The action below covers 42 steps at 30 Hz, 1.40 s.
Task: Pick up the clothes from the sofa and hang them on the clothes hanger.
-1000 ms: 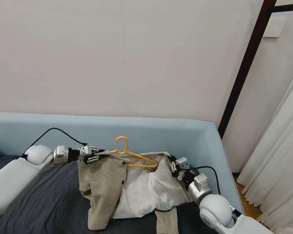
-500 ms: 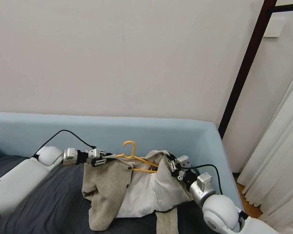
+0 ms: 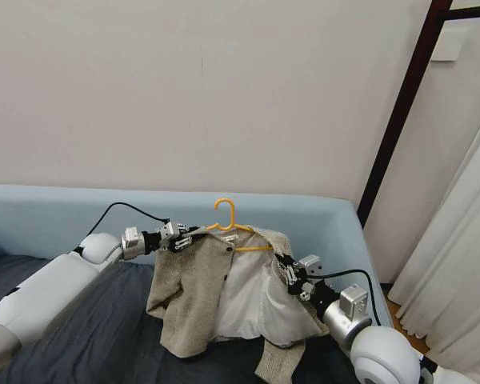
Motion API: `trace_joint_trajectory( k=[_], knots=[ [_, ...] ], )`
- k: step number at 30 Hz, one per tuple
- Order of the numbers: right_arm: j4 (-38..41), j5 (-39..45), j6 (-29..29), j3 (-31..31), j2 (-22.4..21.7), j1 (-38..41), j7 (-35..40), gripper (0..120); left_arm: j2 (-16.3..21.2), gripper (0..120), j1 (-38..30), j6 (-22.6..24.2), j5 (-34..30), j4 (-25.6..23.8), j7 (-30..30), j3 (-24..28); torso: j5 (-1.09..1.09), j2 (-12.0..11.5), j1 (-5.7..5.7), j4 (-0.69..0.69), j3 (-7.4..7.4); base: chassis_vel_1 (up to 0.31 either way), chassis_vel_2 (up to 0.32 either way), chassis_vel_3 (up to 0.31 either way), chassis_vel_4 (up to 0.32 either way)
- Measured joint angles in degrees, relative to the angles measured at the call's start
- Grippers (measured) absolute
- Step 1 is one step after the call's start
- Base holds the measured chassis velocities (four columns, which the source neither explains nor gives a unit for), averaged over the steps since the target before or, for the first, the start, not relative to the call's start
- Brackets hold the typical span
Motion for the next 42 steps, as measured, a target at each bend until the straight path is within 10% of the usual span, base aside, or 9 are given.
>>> trace_joint_trajectory(
  k=[26,42],
  knots=[
    [-3.3,-2.7,-0.7,-7.5,2.6,5.4,-0.6,0,1.4,10,-7.3,2.0,-1.3,-8.5,-9.0,4.4,0.00,0.0,0.00,0.00,0.00,0.000,0.000,0.000,0.000],
    [0.4,-5.2,2.1,-4.9,-1.6,0.8,-3.8,60,2.7,10,-7.1,-1.8,2.1,-9.4,-9.1,3.1,-0.01,0.0,0.01,0.00,0.00,0.000,0.000,0.000,0.000]
  ],
)
